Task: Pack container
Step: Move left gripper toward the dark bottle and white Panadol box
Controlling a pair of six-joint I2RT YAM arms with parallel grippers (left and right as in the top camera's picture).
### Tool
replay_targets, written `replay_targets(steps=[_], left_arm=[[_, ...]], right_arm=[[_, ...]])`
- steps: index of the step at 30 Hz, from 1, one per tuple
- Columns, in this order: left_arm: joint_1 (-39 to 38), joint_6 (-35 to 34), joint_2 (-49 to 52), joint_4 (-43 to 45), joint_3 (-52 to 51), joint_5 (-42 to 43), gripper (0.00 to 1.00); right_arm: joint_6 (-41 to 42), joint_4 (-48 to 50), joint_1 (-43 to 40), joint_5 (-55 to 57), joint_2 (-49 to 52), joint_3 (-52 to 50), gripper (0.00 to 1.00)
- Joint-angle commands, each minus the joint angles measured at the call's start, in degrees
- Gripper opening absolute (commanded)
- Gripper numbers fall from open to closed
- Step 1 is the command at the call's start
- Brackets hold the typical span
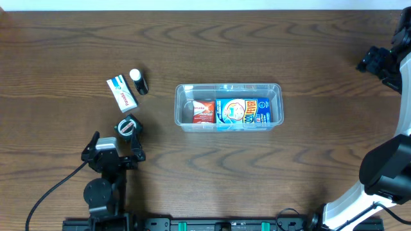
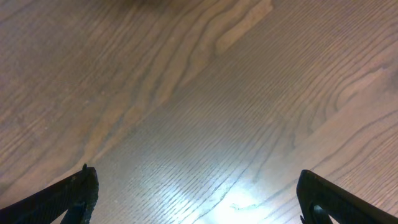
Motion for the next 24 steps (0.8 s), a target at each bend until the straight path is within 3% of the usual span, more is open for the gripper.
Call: replay_targets(steps=[1, 6, 11, 16, 24], left_arm=[[-0.02, -0.5, 5.84, -2.95, 9.51, -0.2, 0.98], [0.0, -0.48, 26.84, -11.17, 25.64, -4.2, 0.98], [-0.02, -0.5, 53.44, -23.43, 45.05, -1.4, 0.98], [-0.02, -0.5, 72.81, -36.65, 61.61, 0.37, 0.98], [-0.02, -0.5, 78.66, -37.0, 65.83, 0.7, 0.98]], right_arm=[[-0.66, -0.15, -0.33, 0.79, -0.07, 0.5, 0.99], [-0.66, -0.15, -0.33, 0.79, -0.07, 0.5, 0.99], [-0.66, -0.15, -0.33, 0.79, -0.07, 0.5, 0.99], [-0.66, -0.15, -0.35, 0.79, -0.07, 0.5, 0.99], [-0.66, -0.15, -0.33, 0.79, -0.07, 0.5, 0.99]])
